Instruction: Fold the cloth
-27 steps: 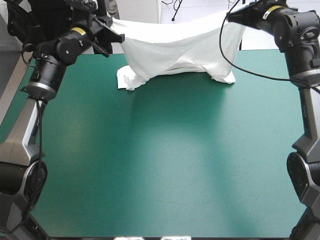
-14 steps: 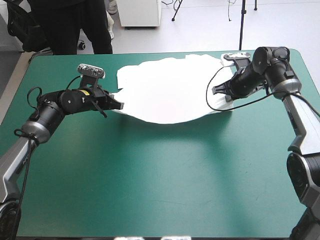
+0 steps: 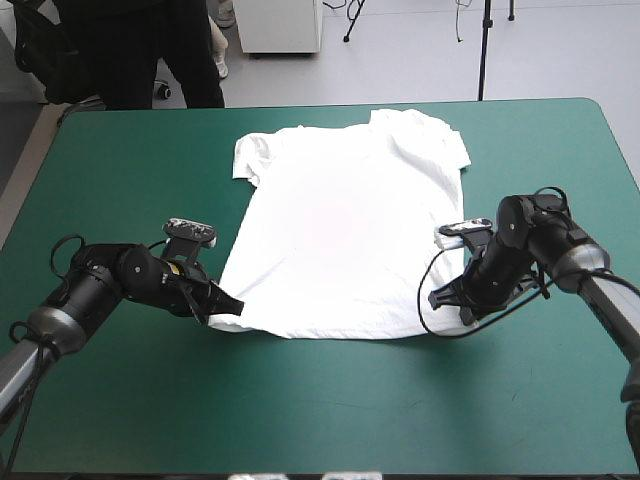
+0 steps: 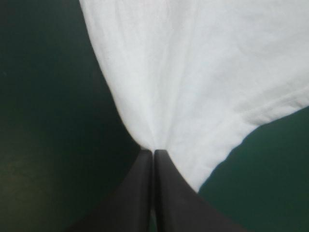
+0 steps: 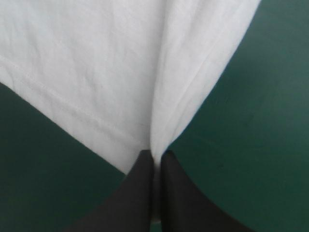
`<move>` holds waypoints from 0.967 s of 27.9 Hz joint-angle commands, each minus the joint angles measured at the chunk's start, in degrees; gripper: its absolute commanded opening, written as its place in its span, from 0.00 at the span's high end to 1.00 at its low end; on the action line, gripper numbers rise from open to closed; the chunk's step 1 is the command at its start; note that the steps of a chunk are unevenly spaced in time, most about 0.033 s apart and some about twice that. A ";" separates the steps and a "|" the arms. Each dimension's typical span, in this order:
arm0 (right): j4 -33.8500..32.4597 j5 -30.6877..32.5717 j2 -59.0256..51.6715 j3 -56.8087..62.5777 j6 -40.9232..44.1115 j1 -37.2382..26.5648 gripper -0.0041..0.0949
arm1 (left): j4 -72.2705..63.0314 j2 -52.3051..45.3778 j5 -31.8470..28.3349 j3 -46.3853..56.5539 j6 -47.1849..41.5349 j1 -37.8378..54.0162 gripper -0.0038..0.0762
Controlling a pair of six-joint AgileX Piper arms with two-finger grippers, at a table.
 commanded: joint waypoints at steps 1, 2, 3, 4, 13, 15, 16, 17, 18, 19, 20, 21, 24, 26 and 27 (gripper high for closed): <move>0.42 0.86 -8.54 5.55 0.14 0.12 0.98 | -0.93 -5.24 -0.14 2.25 -0.76 -0.29 0.96; 0.42 0.86 -9.93 6.87 0.36 0.12 0.97 | -0.93 -6.19 0.12 3.17 -0.84 -0.29 0.96; 0.42 0.86 -11.22 8.07 0.36 0.12 0.98 | -0.93 -7.13 0.54 4.01 -1.32 -0.54 0.96; 0.42 0.86 -12.50 9.43 0.53 0.12 0.98 | -0.93 -7.99 1.18 4.79 -1.73 -0.83 0.96; 3.00 1.78 -21.38 18.10 1.05 0.12 0.97 | -1.40 -15.32 7.92 11.87 -5.29 -2.51 0.96; 3.38 1.78 -22.87 19.97 1.17 0.12 0.97 | -2.25 -17.14 8.96 13.19 -5.27 -2.51 0.96; 3.54 1.78 -23.61 20.98 1.17 0.12 0.98 | -2.52 -18.28 9.44 13.78 -5.68 -2.51 0.96; 3.80 1.78 -24.30 21.92 1.28 0.12 0.97 | -2.66 -19.03 10.07 14.28 -5.68 -2.51 0.96; 4.07 1.78 -24.81 22.67 1.26 0.12 0.97 | -2.66 -19.82 10.50 14.69 -5.98 -2.51 0.96; 4.59 1.78 -25.52 23.54 1.42 0.12 0.97 | -2.66 -20.62 11.06 15.26 -6.48 -2.51 0.96; 5.03 1.78 -26.16 24.41 1.42 0.12 0.97 | -2.66 -21.40 11.44 15.67 -6.75 -2.51 0.96; 5.38 1.78 -26.78 25.33 1.68 0.12 0.97 | -2.92 -21.97 11.70 16.14 -6.89 -2.51 0.96; 5.52 1.78 -28.88 27.39 1.68 0.12 0.97 | -4.04 -23.66 12.16 18.29 -6.89 -2.51 0.96; 5.28 1.90 -29.81 27.53 1.68 0.12 0.97 | -4.06 -24.13 12.16 19.42 -6.89 -2.51 0.96; 5.28 1.80 -30.10 27.53 1.68 0.12 0.97 | -4.06 -24.13 12.16 19.91 -6.89 -2.51 0.96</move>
